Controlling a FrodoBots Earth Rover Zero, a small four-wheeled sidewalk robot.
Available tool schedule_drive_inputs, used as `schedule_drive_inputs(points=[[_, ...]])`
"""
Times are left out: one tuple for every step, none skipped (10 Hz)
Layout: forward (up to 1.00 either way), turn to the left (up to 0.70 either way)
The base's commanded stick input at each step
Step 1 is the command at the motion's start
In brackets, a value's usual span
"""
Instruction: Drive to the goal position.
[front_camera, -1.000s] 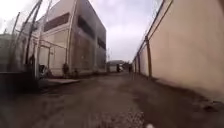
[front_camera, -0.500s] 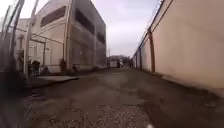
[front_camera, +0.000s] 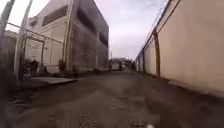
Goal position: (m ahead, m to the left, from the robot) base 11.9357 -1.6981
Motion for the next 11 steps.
schedule_drive_inputs(points=[[1.00, 0.00], [1.00, 0.00], [1.00, 0.00], [1.00, 0.00], [1.00, 0.00], [1.00, 0.00], [1.00, 0.00], [1.00, 0.00], [1.00, 0.00], [1.00, 0.00], [1.00, 0.00]])
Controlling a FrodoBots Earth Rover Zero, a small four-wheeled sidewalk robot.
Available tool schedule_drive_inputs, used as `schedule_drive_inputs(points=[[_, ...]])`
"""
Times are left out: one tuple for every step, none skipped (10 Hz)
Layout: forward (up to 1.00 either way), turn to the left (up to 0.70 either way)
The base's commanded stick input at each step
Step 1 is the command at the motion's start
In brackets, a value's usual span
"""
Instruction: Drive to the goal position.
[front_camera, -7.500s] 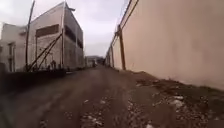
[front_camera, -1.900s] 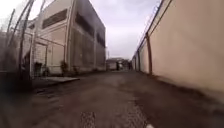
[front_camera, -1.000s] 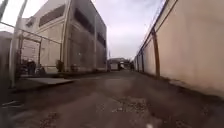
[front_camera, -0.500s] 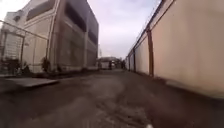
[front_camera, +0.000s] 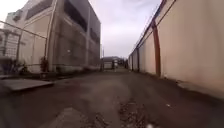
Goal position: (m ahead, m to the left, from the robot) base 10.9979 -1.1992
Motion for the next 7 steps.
schedule_drive_inputs(points=[[1.00, 0.00], [1.00, 0.00], [1.00, -0.18], [1.00, -0.39], [1.00, -0.31], [1.00, -0.22], [1.00, -0.13]])
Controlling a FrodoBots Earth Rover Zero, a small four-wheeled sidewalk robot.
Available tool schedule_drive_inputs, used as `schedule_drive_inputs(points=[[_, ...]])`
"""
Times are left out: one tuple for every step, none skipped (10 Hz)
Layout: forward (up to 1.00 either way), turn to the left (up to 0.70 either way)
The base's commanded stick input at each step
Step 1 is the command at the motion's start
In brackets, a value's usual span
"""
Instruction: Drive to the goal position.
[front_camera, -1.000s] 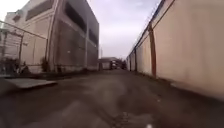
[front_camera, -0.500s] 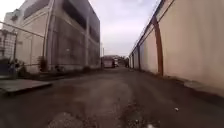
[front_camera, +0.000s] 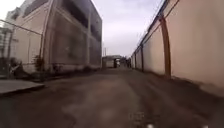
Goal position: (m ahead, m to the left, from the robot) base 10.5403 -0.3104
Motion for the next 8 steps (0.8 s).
schedule_drive_inputs(points=[[1.00, -0.05], [1.00, 0.00], [1.00, 0.00], [1.00, 0.00], [1.00, 0.00], [1.00, 0.00], [1.00, 0.00], [1.00, -0.40]])
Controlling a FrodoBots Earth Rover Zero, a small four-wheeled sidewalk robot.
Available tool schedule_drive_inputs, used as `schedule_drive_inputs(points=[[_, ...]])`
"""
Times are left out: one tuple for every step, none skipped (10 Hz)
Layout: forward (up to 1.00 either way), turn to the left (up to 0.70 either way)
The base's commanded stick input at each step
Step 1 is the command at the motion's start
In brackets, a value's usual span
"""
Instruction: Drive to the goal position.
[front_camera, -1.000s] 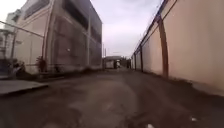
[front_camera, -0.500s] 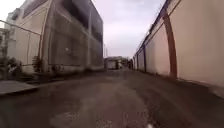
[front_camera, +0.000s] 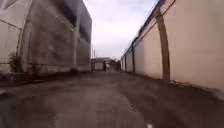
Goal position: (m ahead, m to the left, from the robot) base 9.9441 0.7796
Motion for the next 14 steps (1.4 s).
schedule_drive_inputs(points=[[1.00, -0.40], [1.00, -0.29], [1.00, -0.05], [1.00, 0.00], [1.00, 0.00], [1.00, 0.00], [1.00, 0.00], [1.00, 0.00], [1.00, 0.00], [1.00, 0.00], [1.00, 0.00], [1.00, 0.00], [1.00, 0.00], [1.00, 0.00]])
